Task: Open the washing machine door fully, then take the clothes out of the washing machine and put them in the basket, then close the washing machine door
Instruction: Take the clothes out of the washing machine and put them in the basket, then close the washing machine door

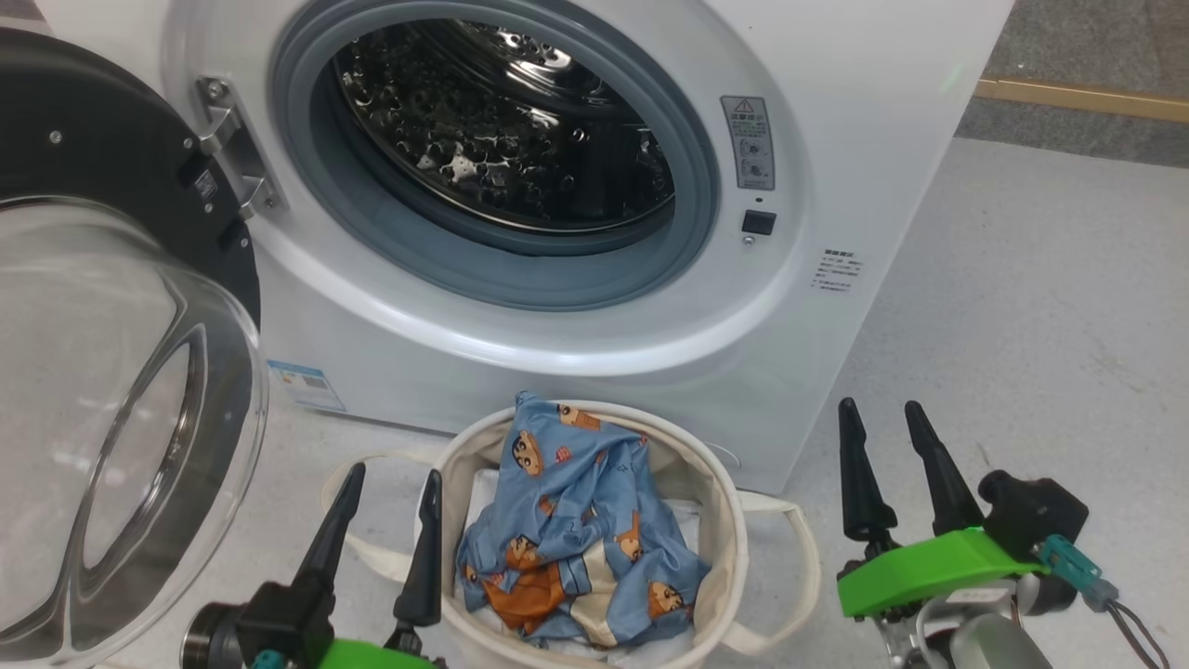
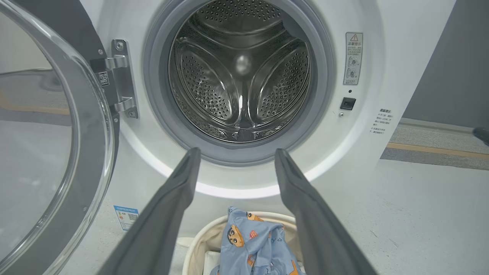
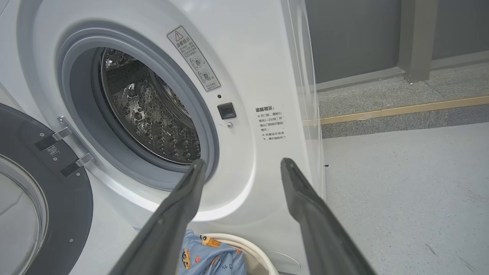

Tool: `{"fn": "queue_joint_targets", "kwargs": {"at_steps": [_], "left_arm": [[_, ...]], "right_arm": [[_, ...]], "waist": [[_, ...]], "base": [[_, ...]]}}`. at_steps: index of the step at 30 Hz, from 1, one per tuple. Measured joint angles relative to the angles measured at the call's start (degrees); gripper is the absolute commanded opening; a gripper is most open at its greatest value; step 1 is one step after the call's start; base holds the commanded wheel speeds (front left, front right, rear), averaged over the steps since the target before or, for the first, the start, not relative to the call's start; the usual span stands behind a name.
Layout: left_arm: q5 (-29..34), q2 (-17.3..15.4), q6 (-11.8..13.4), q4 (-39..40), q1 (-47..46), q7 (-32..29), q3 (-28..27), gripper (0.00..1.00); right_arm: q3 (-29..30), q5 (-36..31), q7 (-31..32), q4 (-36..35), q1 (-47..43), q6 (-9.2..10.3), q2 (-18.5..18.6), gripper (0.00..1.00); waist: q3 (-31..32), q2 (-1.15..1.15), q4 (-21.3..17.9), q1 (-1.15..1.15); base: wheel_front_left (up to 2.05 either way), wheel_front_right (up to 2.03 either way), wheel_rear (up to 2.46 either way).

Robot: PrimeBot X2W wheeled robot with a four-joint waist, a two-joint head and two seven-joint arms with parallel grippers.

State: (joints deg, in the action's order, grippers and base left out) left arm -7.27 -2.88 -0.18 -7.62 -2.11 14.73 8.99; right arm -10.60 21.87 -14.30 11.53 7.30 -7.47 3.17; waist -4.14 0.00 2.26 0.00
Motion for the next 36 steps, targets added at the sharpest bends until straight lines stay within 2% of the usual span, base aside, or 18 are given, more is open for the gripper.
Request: {"fn": "queue_joint_targets", "kwargs": {"at_steps": [12, 23, 36], "left_arm": [[-0.56, 0.0, -1.37, -1.43, -0.27, 0.0, 2.36, 1.0], [-1.0, -0.01, -1.38, -2.36, -0.27, 0.0, 4.09, 1.0], [-1.53, -0.01, -2.22, -3.27, -0.25, 0.0, 4.57, 1.0]], "right_arm": [[1.68, 0.42, 0.0, -0.3, -1.41, 0.0, -0.01, 1.0], [1.88, 0.4, 0.0, -0.3, -2.94, 0.0, -0.12, 1.0], [1.89, 0.33, 0.0, 0.11, -2.94, 0.0, -0.14, 1.0]], "waist": [[-0.15, 0.0, 2.6, 0.0], [1.04, 0.0, 5.09, 0.0], [1.01, 0.0, 4.36, 0.0]], "base": [[0.0, 0.0, 0.0], [0.0, 0.0, 0.0], [0.0, 0.0, 0.0]]}}
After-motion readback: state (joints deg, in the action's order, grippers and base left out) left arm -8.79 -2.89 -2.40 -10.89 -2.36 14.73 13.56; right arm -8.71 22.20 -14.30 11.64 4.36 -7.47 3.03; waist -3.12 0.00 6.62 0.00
